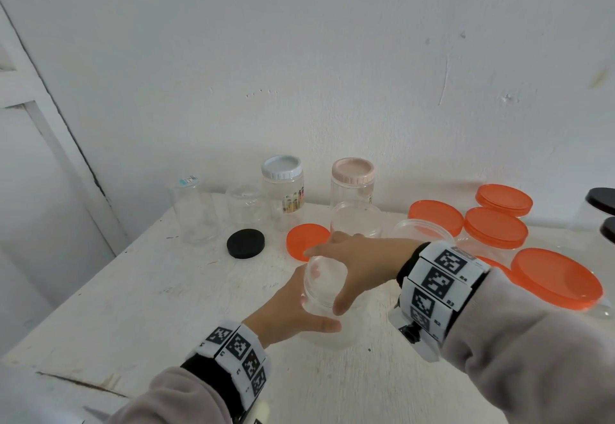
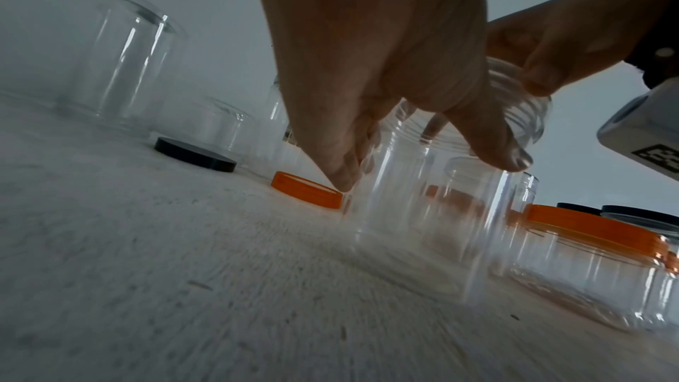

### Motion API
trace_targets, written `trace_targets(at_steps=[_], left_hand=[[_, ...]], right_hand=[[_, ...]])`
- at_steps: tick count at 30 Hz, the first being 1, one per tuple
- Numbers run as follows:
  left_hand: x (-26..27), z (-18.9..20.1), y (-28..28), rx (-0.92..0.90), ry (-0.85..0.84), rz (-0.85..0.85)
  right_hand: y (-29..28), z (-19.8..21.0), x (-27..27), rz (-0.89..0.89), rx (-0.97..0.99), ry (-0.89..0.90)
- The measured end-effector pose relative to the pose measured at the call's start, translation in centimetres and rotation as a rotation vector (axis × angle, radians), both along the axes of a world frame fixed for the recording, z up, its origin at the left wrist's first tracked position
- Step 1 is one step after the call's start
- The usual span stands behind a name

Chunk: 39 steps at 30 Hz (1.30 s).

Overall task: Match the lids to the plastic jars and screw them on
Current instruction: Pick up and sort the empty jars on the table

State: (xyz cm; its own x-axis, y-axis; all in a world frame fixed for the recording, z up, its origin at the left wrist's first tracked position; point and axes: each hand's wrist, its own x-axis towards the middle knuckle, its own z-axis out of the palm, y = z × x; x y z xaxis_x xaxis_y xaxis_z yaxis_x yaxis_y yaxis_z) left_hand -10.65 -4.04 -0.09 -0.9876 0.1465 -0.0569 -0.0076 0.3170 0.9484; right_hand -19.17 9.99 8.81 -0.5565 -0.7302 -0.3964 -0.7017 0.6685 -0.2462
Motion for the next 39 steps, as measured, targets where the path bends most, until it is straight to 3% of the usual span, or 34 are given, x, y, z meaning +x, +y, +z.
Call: trace_targets(at_steps=[12, 21, 29, 33, 39], left_hand=[[0.1, -0.8, -0.2, 0.016, 0.006, 0.024], [0.3, -0.5, -0.1, 0.026, 0.011, 0.003], [0.0, -1.0, -0.2, 0.033, 0.010, 0.021], [0.1, -1.1, 0.0, 0.029, 0.012, 0.026], [0.0, -1.3, 0.0, 0.026, 0.004, 0.045]], right_hand=[[-1.0, 0.0, 0.1, 0.050, 0.092, -0.009], [-1.3, -0.8, 0.3, -0.056, 0.082, 0.059], [-1.2, 0.1, 0.0, -0.030, 0.154, -0.010], [-1.0, -0.3, 0.4, -0.100, 0.114, 0.008], [-1.1, -0.1, 0.6, -0.126, 0.211, 0.009]])
